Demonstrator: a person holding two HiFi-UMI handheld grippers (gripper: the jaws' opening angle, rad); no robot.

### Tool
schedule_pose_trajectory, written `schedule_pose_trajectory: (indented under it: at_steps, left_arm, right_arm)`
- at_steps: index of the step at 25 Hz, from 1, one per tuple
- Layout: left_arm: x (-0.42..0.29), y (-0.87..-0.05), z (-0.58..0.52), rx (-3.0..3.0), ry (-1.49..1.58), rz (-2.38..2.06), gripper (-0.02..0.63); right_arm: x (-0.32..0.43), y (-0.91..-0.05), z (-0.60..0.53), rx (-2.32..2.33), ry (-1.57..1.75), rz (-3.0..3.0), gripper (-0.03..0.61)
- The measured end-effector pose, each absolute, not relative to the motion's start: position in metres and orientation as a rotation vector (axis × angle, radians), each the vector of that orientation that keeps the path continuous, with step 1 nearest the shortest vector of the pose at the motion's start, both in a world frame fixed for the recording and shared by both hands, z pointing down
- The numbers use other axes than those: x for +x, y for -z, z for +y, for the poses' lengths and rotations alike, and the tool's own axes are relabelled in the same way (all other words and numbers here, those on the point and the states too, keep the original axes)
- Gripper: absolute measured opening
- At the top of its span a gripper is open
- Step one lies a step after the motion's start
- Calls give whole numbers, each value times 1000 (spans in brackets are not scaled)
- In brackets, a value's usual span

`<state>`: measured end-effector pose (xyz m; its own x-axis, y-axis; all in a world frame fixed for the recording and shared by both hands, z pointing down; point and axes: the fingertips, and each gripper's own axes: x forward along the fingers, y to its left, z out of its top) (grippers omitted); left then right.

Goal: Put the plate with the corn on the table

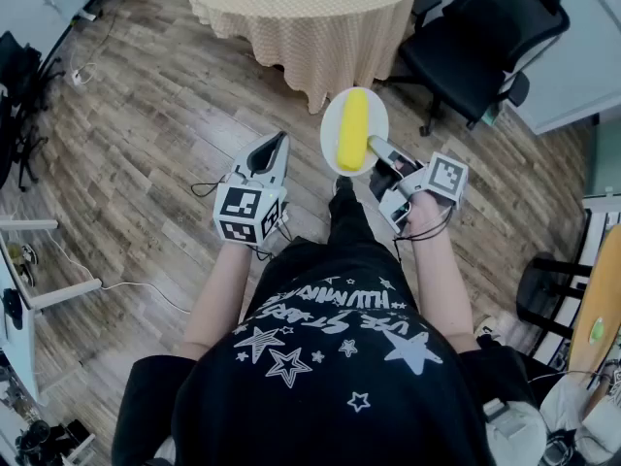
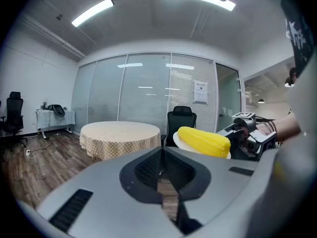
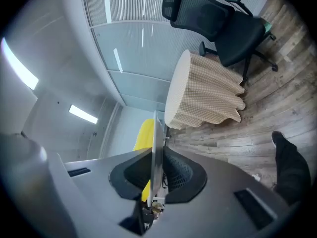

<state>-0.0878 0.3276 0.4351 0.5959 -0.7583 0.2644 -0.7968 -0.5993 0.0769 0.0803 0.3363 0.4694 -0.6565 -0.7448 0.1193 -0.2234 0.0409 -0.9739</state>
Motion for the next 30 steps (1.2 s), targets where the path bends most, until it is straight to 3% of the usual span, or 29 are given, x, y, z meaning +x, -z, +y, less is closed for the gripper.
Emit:
schedule_pose_trajectory:
  at_steps: [30]
  left_arm:
    - [-98,-432,303,2590,-326,-1419,8]
  right_arm:
    - [89,-468,292,-936,1666,1906,51]
